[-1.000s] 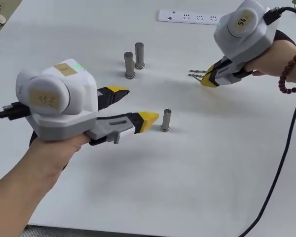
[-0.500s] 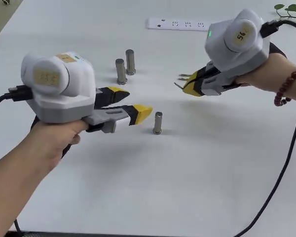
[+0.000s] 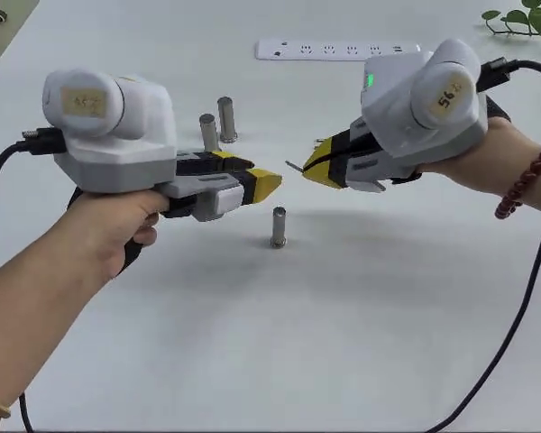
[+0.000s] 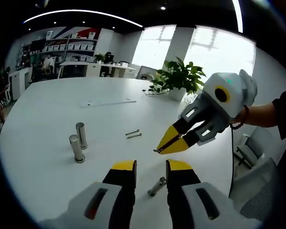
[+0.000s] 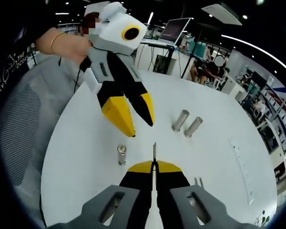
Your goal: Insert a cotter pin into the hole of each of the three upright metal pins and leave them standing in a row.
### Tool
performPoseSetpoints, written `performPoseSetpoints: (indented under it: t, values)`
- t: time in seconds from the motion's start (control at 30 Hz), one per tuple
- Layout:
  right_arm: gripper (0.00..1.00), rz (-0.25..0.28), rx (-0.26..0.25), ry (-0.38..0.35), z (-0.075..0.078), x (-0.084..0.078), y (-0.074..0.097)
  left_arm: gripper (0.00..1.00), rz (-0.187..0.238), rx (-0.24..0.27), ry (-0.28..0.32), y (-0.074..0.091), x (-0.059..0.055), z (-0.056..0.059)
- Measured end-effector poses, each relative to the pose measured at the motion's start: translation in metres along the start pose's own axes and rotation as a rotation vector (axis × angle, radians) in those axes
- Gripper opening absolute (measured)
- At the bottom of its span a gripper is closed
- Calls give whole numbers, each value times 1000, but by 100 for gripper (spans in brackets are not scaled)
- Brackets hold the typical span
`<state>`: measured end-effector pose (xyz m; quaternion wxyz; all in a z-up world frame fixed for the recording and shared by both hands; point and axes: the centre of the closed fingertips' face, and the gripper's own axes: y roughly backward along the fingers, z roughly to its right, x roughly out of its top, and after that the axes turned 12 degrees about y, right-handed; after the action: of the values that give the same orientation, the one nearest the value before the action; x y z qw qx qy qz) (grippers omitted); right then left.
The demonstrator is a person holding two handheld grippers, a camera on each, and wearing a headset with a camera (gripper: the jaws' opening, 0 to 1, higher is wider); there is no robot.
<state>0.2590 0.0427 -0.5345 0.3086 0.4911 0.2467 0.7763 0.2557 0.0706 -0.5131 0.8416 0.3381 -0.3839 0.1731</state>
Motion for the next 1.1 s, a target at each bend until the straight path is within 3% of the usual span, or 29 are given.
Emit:
performPoseSetpoints:
  t: [0.4, 1.1]
  values:
    - [0, 21, 6, 72, -10, 15, -2, 13, -49, -31, 47, -5, -7, 9]
    - [0, 34, -3, 129, -8, 20, -4, 0, -57, -39, 114, -8, -9, 10]
